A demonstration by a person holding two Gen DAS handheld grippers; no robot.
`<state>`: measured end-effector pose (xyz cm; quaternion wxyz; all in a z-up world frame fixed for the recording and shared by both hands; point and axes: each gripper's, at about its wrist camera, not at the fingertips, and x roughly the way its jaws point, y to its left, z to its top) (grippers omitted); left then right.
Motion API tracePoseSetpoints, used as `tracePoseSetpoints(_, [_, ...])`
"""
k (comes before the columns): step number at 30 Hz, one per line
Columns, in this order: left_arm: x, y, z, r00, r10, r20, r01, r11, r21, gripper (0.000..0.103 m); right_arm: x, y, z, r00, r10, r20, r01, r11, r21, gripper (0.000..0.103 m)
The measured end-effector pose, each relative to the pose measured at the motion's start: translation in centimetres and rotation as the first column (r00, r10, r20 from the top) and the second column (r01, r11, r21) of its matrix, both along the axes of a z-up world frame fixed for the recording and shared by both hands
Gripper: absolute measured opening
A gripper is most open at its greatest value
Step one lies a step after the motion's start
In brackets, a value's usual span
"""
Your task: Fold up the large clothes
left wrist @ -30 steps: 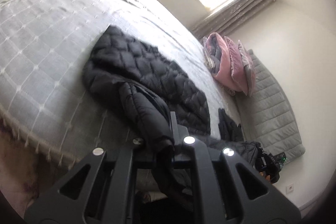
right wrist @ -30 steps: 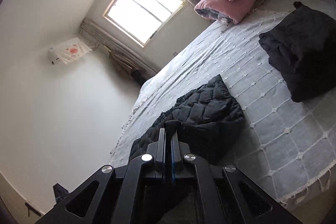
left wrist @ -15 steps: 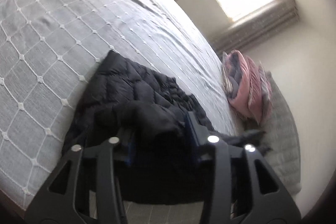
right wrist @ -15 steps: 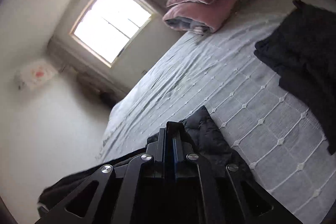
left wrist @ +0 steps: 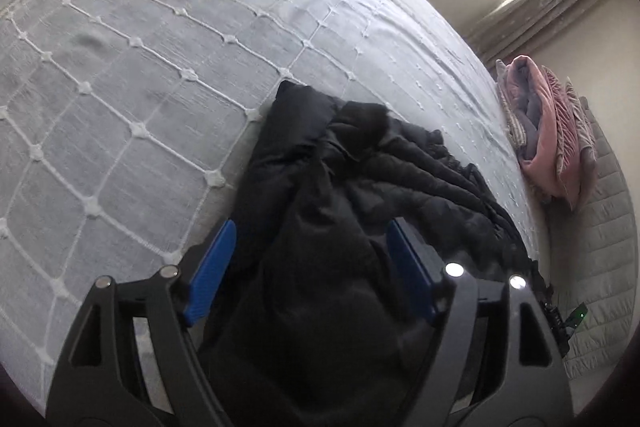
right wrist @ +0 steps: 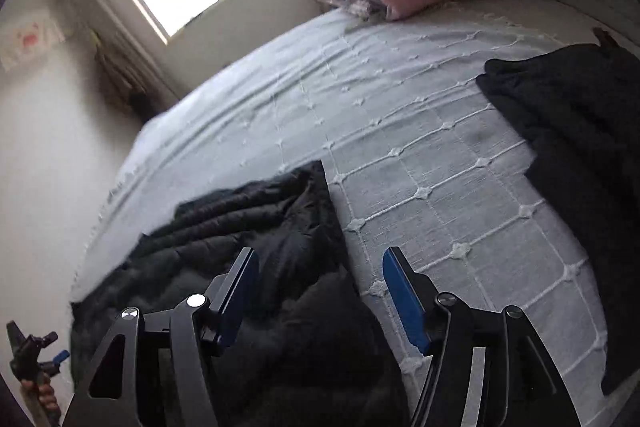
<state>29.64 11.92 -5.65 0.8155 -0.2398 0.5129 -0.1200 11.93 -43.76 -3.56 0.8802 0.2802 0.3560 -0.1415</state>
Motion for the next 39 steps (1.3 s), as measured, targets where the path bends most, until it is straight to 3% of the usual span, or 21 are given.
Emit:
tracePoseSetpoints(2, [1.0,-0.6,-0.9,1.0,-0.005,0.0,0.005,1.0,0.021,0.062,1.8,0.0,-1.0,0.999,0.026,-0.029,-0.026,1.0,-0.014,0.066])
tracePoseSetpoints(4, [1.6,-1.3,-1.2,1.0,0.012,-0.01,-0.012,0.998,0.057,0.008,3.7,0.1,-2.0,0.996,0.073,-0.045,-0.073,0.997,0.001,0.063])
tracePoseSetpoints(5, [1.7,-1.7,-0.9,1.0,0.013,0.01,-0.014,0.998,0.068,0.006,4.5,0.2,-2.5,0.994,0.094,-0.048,-0.093,0.996,0.015,0.056])
tracePoseSetpoints(6, [1.4,-1.9,-0.1,0.999,0.025,0.045,-0.029,0.995,0.1,0.004,5.3,0.4,-2.9,0.992,0.11,-0.054,-0.109,0.994,0.026,0.034])
tracePoseSetpoints(8, [0.4,-2.7,2.4,0.988,0.03,0.154,-0.055,0.985,0.161,0.002,6.5,0.6,-3.6,0.99,0.117,-0.08,-0.114,0.993,0.036,0.008])
tracePoseSetpoints(12, [0.5,-3.8,6.5,0.954,0.031,0.297,-0.09,0.978,0.188,0.002,6.7,1.6,-1.0,0.996,0.084,0.013,-0.083,0.995,-0.049,0.005])
tracePoseSetpoints(17, [3.7,-5.9,9.2,0.926,0.05,0.375,-0.15,0.959,0.241,0.002,8.4,2.5,2.9,0.994,0.056,0.098,-0.044,0.992,-0.118,0.004])
tracePoseSetpoints(20, [7.0,-6.7,7.8,0.932,0.077,0.353,-0.184,0.943,0.278,0.002,10.5,2.5,3.8,0.996,0.028,0.088,-0.015,0.989,-0.146,0.004])
tracePoseSetpoints(24, [10.1,-8.5,1.9,0.953,0.086,0.29,-0.212,0.872,0.44,0.002,13.3,1.6,2.3,0.999,-0.032,0.018,0.034,0.989,-0.145,0.004])
tracePoseSetpoints(26, [10.6,-8.5,-1.4,0.963,0.104,0.248,-0.217,0.846,0.488,0.002,14.5,1.3,0.3,0.997,-0.06,-0.043,0.053,0.987,-0.154,0.004])
tracePoseSetpoints(28, [10.5,-7.9,-4.1,0.967,0.123,0.223,-0.219,0.85,0.48,0.002,15.8,1.0,-2.4,0.992,-0.045,-0.115,0.028,0.99,-0.141,0.005])
tracePoseSetpoints(30, [10.1,-7.9,-4.3,0.962,0.126,0.241,-0.23,0.85,0.475,0.002,16.7,0.9,-4.7,0.987,-0.024,-0.156,0.004,0.992,-0.128,0.006])
tracePoseSetpoints(36, [10.4,-8.4,-4.4,0.96,0.13,0.247,-0.238,0.845,0.479,0.008,16.5,1.5,-6.5,0.988,-0.046,-0.148,0.021,0.986,-0.167,0.008])
tracePoseSetpoints(39, [10.0,-7.5,-4.4,0.963,0.139,0.232,-0.227,0.882,0.412,0.011,16.4,0.5,-7.1,0.989,-0.046,-0.138,0.033,0.995,-0.096,0.015])
